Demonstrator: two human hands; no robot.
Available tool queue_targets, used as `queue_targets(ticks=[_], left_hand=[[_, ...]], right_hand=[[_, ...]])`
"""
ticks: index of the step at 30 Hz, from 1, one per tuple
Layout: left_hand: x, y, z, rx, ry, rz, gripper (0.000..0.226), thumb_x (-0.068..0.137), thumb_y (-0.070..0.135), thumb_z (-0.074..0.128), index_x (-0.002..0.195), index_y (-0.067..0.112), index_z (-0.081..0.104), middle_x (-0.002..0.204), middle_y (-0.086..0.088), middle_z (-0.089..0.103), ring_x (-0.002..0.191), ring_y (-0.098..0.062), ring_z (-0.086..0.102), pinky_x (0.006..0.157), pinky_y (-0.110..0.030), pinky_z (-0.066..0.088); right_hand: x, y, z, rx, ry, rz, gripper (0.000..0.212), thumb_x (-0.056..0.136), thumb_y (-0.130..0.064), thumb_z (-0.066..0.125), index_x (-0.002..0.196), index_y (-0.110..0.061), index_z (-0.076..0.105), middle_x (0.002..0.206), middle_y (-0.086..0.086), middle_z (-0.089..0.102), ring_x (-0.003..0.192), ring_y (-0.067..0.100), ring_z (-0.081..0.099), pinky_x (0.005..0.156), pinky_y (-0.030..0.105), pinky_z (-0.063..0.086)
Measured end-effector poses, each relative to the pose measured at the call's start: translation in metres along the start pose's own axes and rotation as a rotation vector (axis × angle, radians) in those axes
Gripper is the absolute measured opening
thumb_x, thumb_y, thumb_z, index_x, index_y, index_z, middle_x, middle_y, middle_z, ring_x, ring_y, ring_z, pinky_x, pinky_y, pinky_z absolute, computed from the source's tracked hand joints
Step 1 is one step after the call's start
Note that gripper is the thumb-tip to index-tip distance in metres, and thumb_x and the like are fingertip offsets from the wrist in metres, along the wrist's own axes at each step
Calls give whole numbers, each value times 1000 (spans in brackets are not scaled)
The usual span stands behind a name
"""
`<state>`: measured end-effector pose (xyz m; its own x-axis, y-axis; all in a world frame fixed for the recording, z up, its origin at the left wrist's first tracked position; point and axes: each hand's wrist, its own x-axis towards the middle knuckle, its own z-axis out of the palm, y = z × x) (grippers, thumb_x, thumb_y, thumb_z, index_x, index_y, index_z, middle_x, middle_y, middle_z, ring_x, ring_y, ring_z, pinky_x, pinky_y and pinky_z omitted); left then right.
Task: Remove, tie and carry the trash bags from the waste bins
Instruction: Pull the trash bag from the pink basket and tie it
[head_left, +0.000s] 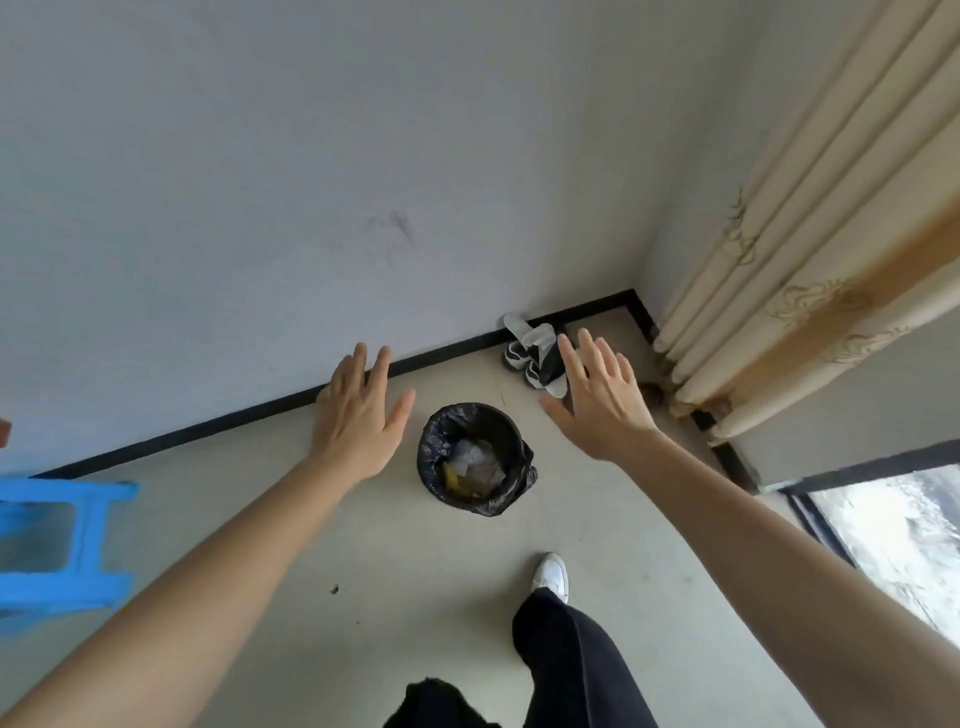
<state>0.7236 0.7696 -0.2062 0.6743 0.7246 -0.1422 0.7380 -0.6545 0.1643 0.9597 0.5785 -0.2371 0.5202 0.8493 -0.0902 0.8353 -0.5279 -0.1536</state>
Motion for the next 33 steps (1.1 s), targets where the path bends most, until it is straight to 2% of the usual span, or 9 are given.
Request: queue_targets(ticks=[10,17,20,24,27,28,30,31,33], left_hand=[[103,-25,106,-38,-254,-69,66,103,52,27,157,16,19,165,-16,15,151,-36,15,114,-58,27],[155,-74,230,-286,-295,-211,60,105,47,31,156,15,25,163,-12,25,149,-33,21,117,-51,24],[169,-107,322,-456,-334,-390,61,105,45,33,154,9,29,159,-16,33,147,-33,27,120,-45,21],[179,-153,454,-589,-444,-700,65,102,49,29,144,1,40,149,-23,43,137,-41,40,114,-50,30],[183,-170,526,-793,-450,-1012,62,104,50,30,153,14,30,159,-7,32,143,-30,35,114,-47,32],[184,-174,545,-886,-441,-1101,62,102,54,32,153,19,31,158,-4,34,141,-27,37,111,-46,36],[187,-184,578,-1099,-464,-1184,64,97,63,37,149,26,40,152,-1,46,135,-22,46,107,-48,42],[189,-188,592,-1229,-484,-1187,63,94,66,40,144,27,48,144,-1,56,129,-20,54,105,-48,45],[193,-190,609,-1474,-546,-1123,60,93,67,44,131,25,62,126,-1,70,114,-21,67,98,-43,53]], right_hand=[[93,28,120,-33,-288,-37,80,96,-65,33,157,-17,10,163,15,17,148,35,19,120,52,15],[109,26,244,180,-392,224,79,97,-62,33,158,-19,7,164,13,16,150,31,15,121,47,15],[111,21,327,359,-444,415,82,96,-64,36,158,-22,3,164,10,16,149,29,18,119,47,19],[109,17,437,695,-409,741,96,89,-68,50,158,-22,0,162,9,20,148,27,24,118,47,26],[99,18,510,958,-340,916,116,73,-79,61,157,-21,6,157,5,35,143,21,37,117,48,32],[95,19,531,1028,-317,953,112,70,-80,63,155,-21,19,151,1,45,137,19,45,114,49,37],[87,18,567,1162,-287,977,76,79,-71,64,136,-24,50,127,-4,67,116,15,64,101,49,50],[86,16,582,1201,-275,978,58,85,-66,61,127,-27,58,117,-5,72,107,14,68,95,48,55],[87,8,602,1172,-207,985,47,90,-64,54,120,-30,63,109,-7,73,102,13,70,91,45,57]])
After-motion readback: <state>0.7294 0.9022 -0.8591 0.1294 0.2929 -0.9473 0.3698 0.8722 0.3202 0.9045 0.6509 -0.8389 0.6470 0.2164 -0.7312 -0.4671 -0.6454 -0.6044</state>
